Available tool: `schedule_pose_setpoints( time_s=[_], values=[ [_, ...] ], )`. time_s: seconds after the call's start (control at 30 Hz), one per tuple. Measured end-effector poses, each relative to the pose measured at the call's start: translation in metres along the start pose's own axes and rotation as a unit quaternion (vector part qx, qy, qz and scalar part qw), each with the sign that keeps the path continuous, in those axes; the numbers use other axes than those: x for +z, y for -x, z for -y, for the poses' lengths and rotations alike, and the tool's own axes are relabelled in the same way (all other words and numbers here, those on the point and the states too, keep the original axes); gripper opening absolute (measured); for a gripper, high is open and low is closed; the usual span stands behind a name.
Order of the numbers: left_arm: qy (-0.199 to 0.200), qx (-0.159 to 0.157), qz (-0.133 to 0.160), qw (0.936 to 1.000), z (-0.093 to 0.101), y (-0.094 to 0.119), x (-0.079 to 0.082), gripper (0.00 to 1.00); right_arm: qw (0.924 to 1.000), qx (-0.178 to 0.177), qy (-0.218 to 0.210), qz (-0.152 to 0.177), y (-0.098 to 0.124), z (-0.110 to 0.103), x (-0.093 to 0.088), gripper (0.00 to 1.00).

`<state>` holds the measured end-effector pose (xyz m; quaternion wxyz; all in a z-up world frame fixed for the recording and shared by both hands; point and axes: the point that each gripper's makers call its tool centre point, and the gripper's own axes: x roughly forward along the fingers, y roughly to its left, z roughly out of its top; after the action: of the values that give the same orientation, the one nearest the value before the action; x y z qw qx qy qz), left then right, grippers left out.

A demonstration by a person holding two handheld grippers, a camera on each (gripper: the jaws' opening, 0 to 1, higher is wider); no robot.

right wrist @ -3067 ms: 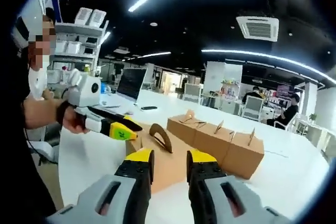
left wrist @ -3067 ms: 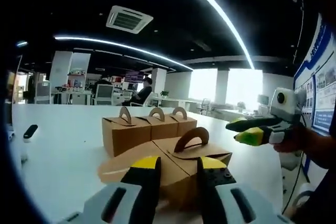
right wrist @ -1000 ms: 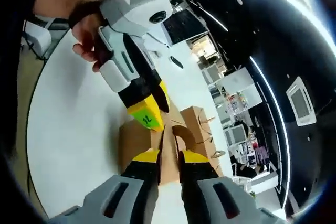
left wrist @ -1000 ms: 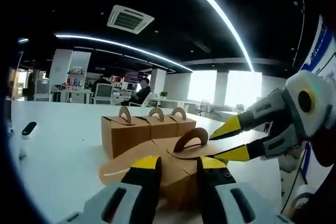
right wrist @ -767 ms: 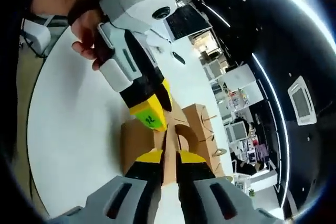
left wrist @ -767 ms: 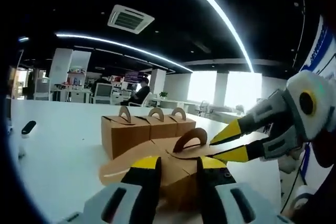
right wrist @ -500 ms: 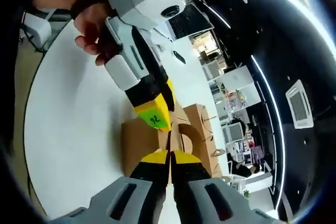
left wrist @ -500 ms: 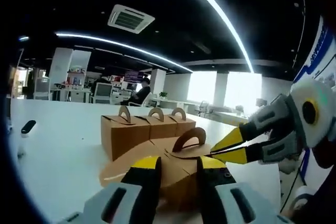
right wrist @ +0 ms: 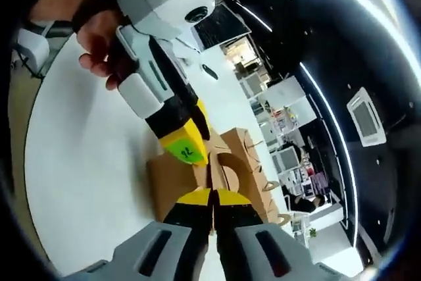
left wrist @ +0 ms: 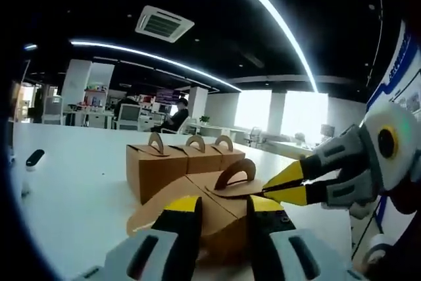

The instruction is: Pick up one paper box from the group, open the paper box, and remove the item inside

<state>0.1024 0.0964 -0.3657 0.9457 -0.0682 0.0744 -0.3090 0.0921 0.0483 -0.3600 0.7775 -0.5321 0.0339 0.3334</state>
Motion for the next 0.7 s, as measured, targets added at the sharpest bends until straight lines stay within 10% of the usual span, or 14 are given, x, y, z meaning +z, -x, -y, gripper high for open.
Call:
schedule_pose_setpoints(
  time_s=[0.7],
  values=[
    [0.008,0.004,-0.002,1.0,-0.0005,-0.0011,-0.0008,0.3,0.991,-0.002,-0.124,0.05,0.004,0.009,-0.0001,0.02]
  ],
)
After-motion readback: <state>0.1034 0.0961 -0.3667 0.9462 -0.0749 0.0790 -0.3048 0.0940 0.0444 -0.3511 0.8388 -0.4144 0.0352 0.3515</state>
